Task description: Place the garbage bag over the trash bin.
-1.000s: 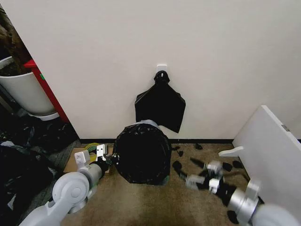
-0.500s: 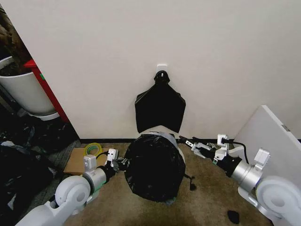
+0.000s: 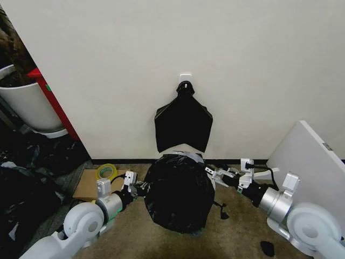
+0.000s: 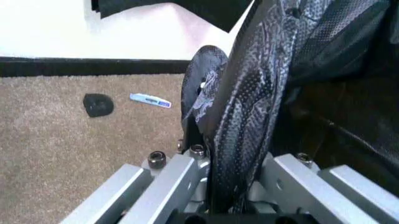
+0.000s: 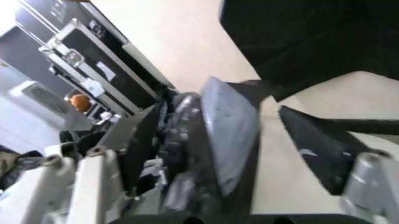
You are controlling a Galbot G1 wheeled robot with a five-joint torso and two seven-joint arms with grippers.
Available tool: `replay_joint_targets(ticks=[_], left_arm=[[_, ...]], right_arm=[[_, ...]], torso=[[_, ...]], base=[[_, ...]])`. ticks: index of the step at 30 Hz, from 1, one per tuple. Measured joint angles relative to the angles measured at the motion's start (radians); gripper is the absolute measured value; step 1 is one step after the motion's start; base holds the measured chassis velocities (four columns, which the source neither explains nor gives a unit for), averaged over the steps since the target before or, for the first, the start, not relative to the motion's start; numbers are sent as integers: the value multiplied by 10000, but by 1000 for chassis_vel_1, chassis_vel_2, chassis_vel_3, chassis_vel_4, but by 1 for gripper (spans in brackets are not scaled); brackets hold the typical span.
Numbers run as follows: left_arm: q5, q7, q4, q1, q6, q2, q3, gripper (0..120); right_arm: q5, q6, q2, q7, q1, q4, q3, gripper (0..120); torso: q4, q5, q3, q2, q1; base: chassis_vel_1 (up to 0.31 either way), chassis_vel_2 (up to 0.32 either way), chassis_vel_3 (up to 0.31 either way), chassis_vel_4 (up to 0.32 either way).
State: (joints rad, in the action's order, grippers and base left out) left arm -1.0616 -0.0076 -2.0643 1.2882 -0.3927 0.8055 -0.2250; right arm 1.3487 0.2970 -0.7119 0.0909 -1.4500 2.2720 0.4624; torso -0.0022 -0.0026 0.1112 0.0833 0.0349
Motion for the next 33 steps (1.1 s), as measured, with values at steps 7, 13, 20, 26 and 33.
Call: replay_joint_targets(ticks=[7, 13, 20, 26, 33], left_arm=[[3, -2, -69, -30, 50, -98, 25, 1], [-20, -35, -62, -63, 103, -78, 45, 1], [3, -188, -103, 6, 179, -8, 66, 1], [-20, -190, -148, 22, 168, 3, 65, 1], [-129, -70, -212, 79, 113, -81, 21, 1]], right_arm=[[-137, -22, -19, -52, 81, -211, -89, 48], [-190, -33, -5, -23, 185, -396, -115, 25], [-289, -52, 41, 43, 290, -400, -233, 0], [-343, -59, 58, 56, 347, -402, -313, 0], [-584, -166, 117, 53, 705, -858, -555, 0]], torso=[[-1, 1, 0, 0, 0], [-1, 1, 0, 0, 0], [-1, 0, 0, 0, 0], [-1, 0, 0, 0, 0], [-1, 1, 0, 0, 0]], base=[[0, 0, 0, 0], [0, 0, 0, 0], [0, 0, 0, 0], [0, 0, 0, 0], [0, 0, 0, 0]])
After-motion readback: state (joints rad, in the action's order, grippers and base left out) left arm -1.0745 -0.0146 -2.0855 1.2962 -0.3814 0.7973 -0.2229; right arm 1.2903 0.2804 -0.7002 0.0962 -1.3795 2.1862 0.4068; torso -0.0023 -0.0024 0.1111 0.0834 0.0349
